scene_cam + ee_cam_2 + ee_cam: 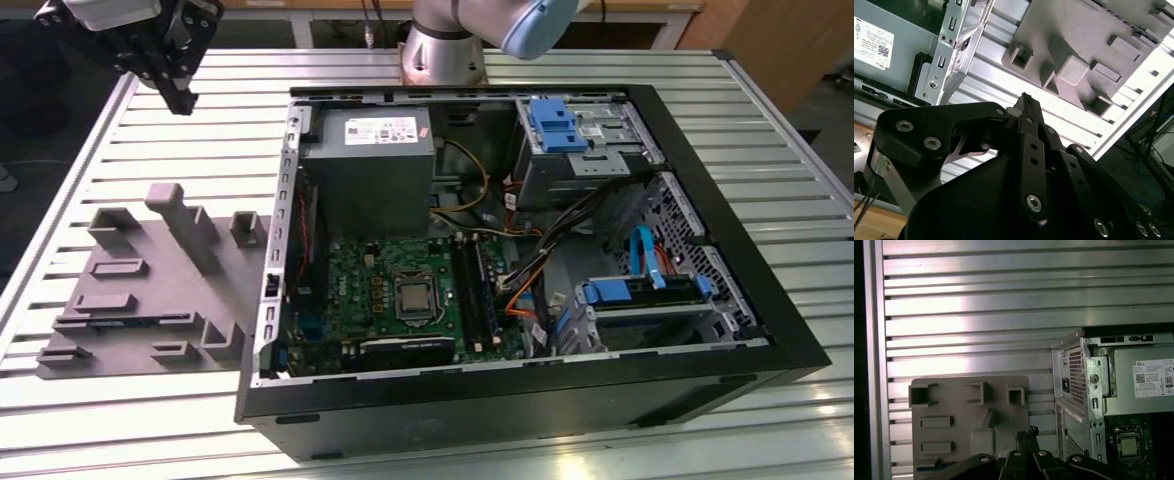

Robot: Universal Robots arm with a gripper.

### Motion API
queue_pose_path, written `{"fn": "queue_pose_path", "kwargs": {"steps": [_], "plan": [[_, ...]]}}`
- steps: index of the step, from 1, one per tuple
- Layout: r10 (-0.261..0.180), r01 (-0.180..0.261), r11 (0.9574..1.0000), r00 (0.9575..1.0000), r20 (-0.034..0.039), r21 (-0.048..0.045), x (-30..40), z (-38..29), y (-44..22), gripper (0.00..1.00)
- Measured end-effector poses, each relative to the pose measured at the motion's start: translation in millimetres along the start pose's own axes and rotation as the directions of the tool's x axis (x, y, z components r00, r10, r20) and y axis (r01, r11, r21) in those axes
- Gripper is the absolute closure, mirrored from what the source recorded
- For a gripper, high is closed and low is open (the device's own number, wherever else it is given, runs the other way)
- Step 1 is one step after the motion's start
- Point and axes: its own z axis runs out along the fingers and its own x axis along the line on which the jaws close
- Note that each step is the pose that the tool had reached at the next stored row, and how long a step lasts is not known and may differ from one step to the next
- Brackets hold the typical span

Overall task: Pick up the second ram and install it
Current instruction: 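Reach for the second ram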

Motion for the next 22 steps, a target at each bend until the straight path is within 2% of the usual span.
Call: {"fn": "queue_pose_path", "kwargs": {"steps": [22], "plan": [[0.000, 0.000, 1.0000, 1.0000, 0.0000, 0.0000, 30.9, 1.0, -2.4, 0.89]]}}
